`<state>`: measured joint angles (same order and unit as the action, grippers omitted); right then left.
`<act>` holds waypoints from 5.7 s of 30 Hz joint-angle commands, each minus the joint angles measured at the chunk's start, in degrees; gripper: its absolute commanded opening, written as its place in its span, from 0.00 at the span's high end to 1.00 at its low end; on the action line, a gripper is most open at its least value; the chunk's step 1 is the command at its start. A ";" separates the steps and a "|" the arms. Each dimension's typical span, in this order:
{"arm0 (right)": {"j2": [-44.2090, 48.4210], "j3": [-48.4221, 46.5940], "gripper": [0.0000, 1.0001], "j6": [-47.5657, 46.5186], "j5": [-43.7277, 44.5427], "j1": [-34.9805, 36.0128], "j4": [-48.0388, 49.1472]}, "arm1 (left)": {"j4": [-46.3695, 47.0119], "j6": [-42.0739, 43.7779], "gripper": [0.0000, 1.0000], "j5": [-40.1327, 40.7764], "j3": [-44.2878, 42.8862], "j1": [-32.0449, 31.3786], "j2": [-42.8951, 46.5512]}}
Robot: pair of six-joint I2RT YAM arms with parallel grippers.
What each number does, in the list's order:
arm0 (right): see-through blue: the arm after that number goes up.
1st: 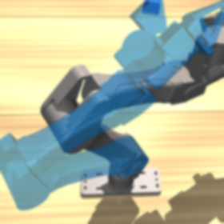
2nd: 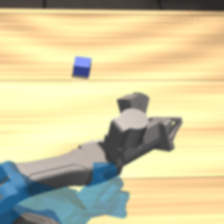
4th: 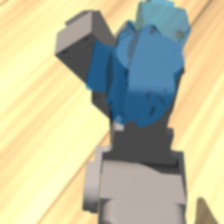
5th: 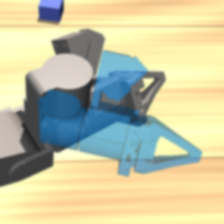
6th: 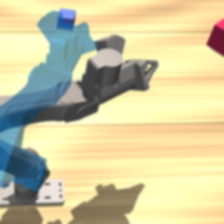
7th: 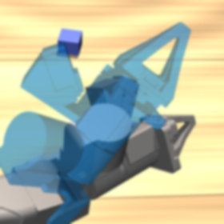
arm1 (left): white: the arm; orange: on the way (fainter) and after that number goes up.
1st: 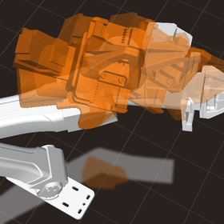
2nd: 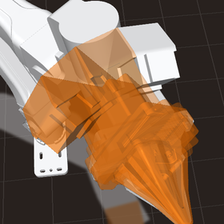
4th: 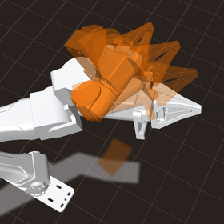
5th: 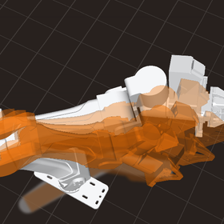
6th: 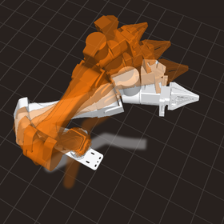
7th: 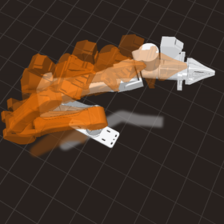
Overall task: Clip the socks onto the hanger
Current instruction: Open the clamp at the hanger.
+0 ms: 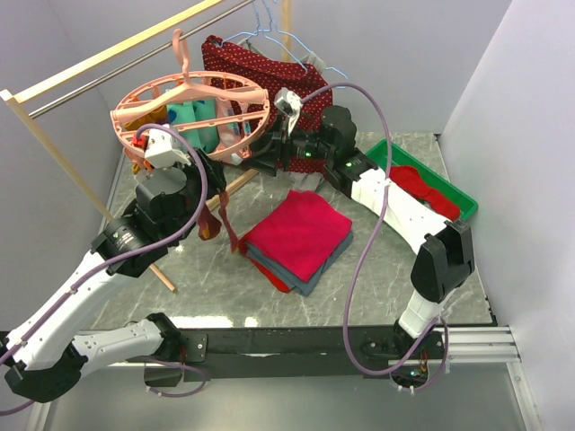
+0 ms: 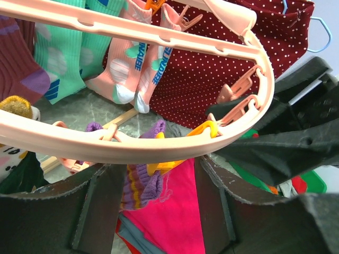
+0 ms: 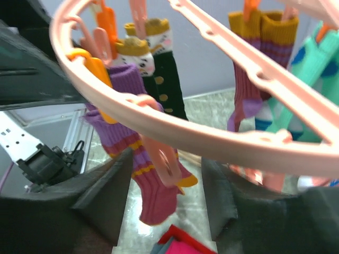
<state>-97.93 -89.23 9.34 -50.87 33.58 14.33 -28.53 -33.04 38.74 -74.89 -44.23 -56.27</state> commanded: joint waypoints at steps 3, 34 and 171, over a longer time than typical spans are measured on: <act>-1.12 -3.06 0.57 0.94 -4.06 -0.27 4.30 | 0.32 1.13 0.41 1.42 -0.25 0.20 1.25; 8.02 -1.30 0.92 -7.14 7.18 11.24 -7.03 | -17.17 -2.03 0.39 -14.04 -19.42 0.37 -1.91; 2.22 3.80 0.84 -2.40 7.81 16.95 1.14 | 17.28 -12.84 0.60 -30.83 17.67 20.06 12.76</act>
<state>-96.84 -86.54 6.17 -37.23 49.30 13.78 -19.92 -45.32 4.82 -59.22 -24.36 -44.01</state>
